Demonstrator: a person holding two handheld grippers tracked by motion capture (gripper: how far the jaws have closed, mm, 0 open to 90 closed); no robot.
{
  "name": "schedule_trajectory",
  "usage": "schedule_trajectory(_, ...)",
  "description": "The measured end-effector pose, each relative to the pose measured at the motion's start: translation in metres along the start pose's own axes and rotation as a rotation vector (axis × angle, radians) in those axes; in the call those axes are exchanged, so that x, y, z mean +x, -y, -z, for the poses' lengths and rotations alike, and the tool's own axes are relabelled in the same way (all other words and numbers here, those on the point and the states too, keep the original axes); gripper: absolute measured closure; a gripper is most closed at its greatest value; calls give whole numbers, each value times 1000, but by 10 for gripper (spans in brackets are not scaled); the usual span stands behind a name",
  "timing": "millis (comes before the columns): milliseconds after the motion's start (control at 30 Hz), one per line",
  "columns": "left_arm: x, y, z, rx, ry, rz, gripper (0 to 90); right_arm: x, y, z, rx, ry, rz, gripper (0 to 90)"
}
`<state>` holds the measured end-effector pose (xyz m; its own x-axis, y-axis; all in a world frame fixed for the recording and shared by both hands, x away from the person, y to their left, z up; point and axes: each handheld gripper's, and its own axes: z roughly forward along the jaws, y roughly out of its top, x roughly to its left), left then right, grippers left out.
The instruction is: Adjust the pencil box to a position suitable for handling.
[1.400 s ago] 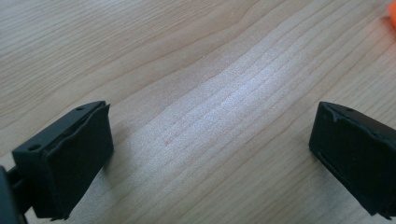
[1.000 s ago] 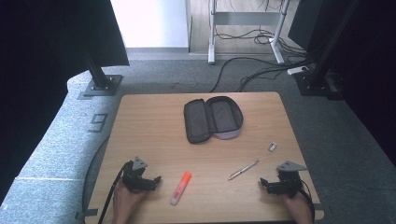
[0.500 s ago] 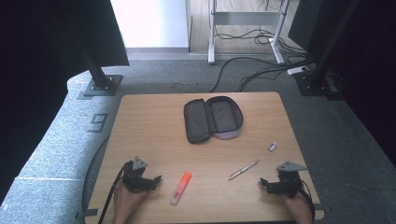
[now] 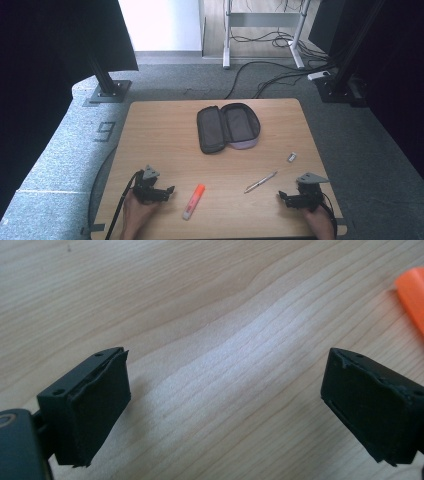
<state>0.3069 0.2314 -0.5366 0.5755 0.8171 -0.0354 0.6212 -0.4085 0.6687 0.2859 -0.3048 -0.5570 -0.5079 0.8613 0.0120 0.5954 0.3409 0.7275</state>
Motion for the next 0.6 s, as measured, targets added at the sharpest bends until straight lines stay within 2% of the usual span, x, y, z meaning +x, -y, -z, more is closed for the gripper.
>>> schedule_trajectory(300,-5,-20,8,-39,41,-14,65,0,0,0,0,0,0,45)
schedule_trajectory(500,-10,-33,7,-41,68,-30,76,0,0,0,0,0,0,46)
schedule_trajectory(600,-13,-38,7,-42,69,-44,76,0,0,0,0,0,0,45)
